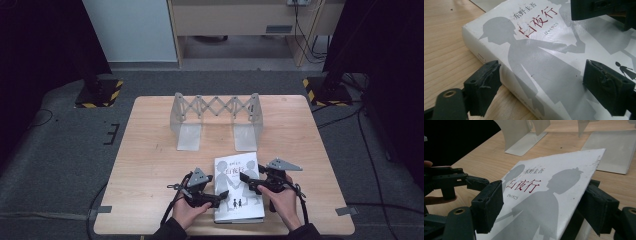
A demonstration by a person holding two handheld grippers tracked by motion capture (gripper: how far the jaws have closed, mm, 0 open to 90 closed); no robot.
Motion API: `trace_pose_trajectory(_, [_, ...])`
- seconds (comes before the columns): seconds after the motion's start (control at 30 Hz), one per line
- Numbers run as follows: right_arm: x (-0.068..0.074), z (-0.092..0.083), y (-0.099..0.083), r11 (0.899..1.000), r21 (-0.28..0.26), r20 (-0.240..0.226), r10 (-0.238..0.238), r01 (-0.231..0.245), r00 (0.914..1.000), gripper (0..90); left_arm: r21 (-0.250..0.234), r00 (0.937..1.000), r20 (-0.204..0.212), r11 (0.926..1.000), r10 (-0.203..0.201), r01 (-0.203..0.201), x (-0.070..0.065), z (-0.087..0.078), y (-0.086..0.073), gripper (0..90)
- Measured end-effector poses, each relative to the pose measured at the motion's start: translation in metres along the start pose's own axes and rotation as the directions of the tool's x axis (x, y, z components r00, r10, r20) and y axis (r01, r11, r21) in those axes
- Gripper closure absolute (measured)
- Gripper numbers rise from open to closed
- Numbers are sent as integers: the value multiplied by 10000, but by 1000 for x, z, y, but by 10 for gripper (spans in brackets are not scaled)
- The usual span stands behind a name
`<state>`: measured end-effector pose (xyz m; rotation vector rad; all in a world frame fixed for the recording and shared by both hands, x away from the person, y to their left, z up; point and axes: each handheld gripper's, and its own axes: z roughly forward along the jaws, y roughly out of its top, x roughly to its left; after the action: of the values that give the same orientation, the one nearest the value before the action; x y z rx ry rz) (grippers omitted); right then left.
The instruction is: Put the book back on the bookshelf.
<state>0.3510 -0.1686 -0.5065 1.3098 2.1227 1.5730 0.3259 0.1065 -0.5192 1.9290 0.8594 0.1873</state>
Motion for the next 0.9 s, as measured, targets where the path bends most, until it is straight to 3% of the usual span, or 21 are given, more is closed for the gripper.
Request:
trace_pose_trajectory(0.6, [7, 6, 2, 9998, 8, -266, 208, -208, 9994, 229, -47, 9977, -675, 10000, -69, 65, 17, -15, -3, 203])
trace_pose_trajectory(0.9, [11, 9, 0, 9990, 363, -549, 284, -264, 9981, 234, -107, 9962, -845, 9997, -231, 223, 24, -22, -5, 201])
